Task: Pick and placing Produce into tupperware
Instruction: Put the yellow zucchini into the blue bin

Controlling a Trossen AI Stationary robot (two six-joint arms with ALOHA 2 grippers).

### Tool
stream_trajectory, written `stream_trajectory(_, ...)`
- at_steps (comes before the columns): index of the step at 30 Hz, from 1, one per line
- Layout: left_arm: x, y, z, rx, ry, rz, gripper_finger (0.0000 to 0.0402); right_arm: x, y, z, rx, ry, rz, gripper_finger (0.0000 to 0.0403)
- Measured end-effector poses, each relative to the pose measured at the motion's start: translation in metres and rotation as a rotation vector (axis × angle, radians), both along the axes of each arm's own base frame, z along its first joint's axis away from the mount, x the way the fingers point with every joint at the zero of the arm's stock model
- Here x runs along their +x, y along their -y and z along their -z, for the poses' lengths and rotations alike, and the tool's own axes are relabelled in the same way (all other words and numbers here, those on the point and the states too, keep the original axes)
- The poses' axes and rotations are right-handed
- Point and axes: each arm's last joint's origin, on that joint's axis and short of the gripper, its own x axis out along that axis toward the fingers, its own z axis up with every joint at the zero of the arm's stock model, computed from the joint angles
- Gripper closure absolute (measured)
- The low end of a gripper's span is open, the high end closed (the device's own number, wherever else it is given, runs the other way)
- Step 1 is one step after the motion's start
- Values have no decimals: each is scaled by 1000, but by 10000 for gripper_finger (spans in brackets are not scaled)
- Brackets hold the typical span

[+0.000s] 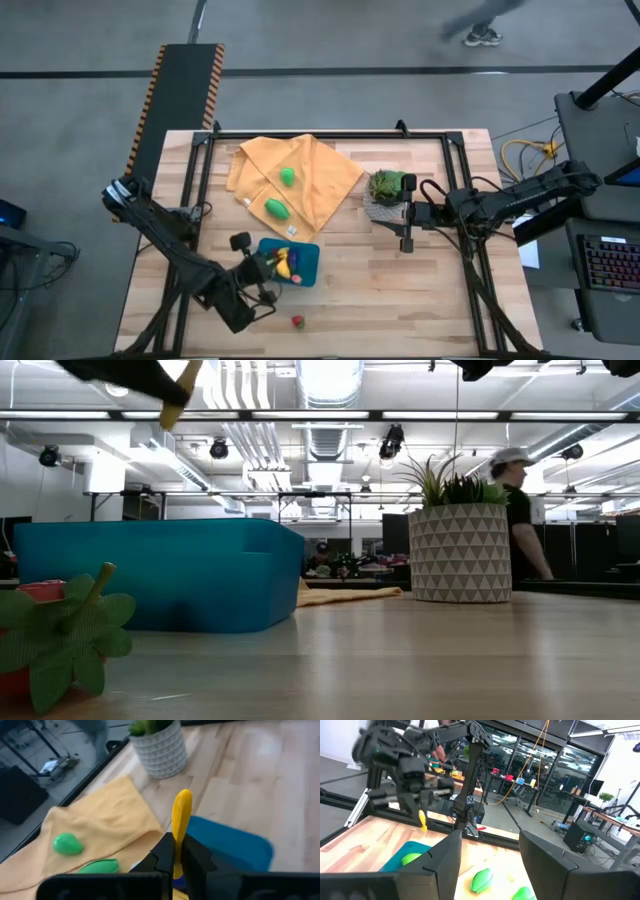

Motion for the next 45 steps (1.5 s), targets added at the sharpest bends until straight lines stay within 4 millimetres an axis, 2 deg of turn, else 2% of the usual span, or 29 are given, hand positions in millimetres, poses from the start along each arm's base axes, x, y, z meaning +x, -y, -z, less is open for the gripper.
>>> stream_trajectory(8,-13,-19,38,-80,96,-10,398,0,0,0,0,-1,0,211)
stream_trajectory(14,-31,-35,51,-188,164,13,398,0,0,0,0,-1,0,211)
stream_trajectory(20,-37,-50,62,-249,77,34,400,0,0,0,0,0,0,211)
stream_trajectory(26,-34,-59,66,-276,8,25,401,0,0,0,-1,-2,0,211)
stream_trajectory(45,-39,-63,71,-271,-95,41,402,0,0,1,-2,-6,0,211)
